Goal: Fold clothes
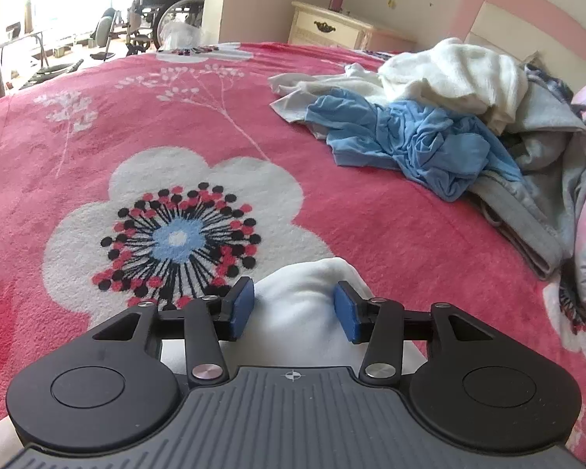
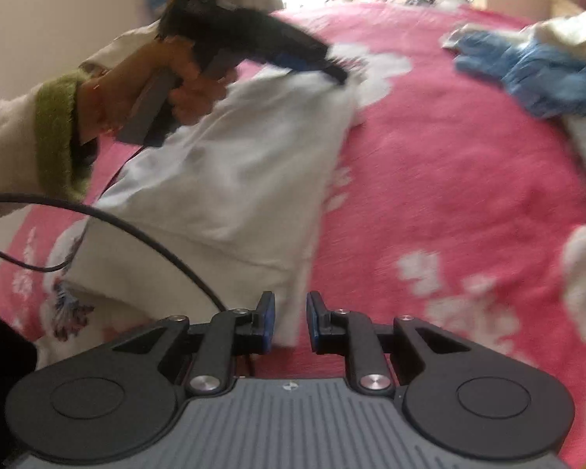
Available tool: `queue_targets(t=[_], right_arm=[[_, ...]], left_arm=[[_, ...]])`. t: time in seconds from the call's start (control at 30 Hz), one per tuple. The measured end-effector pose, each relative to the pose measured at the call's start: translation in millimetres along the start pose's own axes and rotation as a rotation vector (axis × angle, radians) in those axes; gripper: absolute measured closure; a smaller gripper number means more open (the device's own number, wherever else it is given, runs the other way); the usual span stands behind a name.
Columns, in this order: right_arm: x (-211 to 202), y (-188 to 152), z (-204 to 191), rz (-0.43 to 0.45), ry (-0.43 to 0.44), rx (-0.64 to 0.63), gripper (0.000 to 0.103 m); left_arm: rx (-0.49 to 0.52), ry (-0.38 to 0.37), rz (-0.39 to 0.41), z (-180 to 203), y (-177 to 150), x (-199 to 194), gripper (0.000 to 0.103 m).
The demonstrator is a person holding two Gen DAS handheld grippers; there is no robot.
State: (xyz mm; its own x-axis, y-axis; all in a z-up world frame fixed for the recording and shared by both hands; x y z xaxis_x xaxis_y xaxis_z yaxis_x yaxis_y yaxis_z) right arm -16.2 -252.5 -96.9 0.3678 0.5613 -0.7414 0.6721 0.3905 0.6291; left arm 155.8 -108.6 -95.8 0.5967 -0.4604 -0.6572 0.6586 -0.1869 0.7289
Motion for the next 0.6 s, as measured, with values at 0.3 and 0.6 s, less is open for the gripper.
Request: queue_targets(t=[0.3,0.6], right_arm=[[-31.4,25.8,35.6,0.143,-0.056,0.053,0.083],[-17.0,69.1,8.3,0.227,0.08,-0.027,0.083]], left_arm=[[-0.075,-0.002,0.092,-20.4,20.7,-56.8,0.057],[-0.026,-0.081,0.054,-24.7,-24.9,-153.0,0.057]])
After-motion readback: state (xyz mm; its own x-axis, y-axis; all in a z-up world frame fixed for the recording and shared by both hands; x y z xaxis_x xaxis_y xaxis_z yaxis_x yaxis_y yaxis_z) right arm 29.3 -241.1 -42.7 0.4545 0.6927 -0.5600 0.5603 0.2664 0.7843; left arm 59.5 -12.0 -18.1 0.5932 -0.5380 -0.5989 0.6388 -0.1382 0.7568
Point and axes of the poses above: each gripper's, at about its wrist camera, not at the fingertips, and x roughly the way its jaws point, z to its right, y to its top, the point moved 7 cm from there along x, roughly the way its jaws point, and after that the axes turned 5 degrees about z, right-handed, at the moved point
